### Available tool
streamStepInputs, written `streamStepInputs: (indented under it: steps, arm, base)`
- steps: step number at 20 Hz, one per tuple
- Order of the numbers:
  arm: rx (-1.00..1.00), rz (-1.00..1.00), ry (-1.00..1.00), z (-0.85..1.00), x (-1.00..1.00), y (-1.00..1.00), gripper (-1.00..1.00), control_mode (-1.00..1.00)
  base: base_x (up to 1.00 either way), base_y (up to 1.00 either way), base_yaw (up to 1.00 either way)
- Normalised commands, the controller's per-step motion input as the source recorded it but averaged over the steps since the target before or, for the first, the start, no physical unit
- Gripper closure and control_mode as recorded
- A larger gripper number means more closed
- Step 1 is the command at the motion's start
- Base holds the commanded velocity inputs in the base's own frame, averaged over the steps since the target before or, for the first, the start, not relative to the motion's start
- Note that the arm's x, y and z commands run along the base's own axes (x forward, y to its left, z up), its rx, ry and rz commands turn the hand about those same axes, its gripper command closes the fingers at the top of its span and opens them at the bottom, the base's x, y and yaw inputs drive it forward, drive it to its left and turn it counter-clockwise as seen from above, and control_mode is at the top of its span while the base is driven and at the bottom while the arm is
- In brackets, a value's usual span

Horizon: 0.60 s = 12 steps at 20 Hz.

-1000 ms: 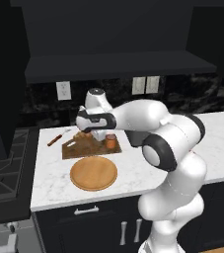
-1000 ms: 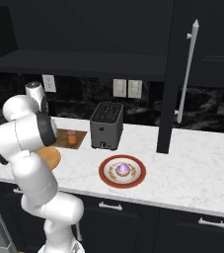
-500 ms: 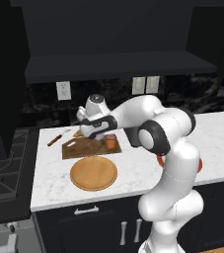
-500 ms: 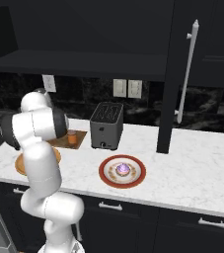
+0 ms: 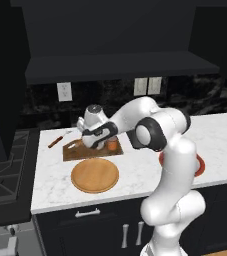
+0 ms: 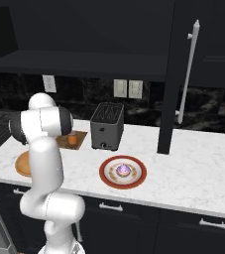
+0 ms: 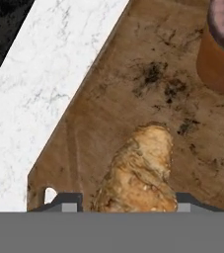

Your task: From the different types of pastries on the counter, select a croissant and place it on the cutting board. Then retrieve a jar of jam from the cabinet and place it alongside the croissant on the cutting board.

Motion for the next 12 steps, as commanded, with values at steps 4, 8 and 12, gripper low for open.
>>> streamStepInputs:
  steps: [4, 8, 12]
  arm:
    - [0.00, 0.00, 0.01, 0.00, 0.01, 0.00, 1.00, -1.00]
    - [-0.04, 0.00, 0.08, -0.48, 0.23, 0.00, 1.00, -1.00]
    - [-0.06, 0.00, 0.11, -0.61, 0.28, 0.00, 1.00, -1.00]
  base:
    - [0.00, 0.00, 0.00]
    - [0.00, 0.00, 0.00]
    - [0.00, 0.00, 0.00]
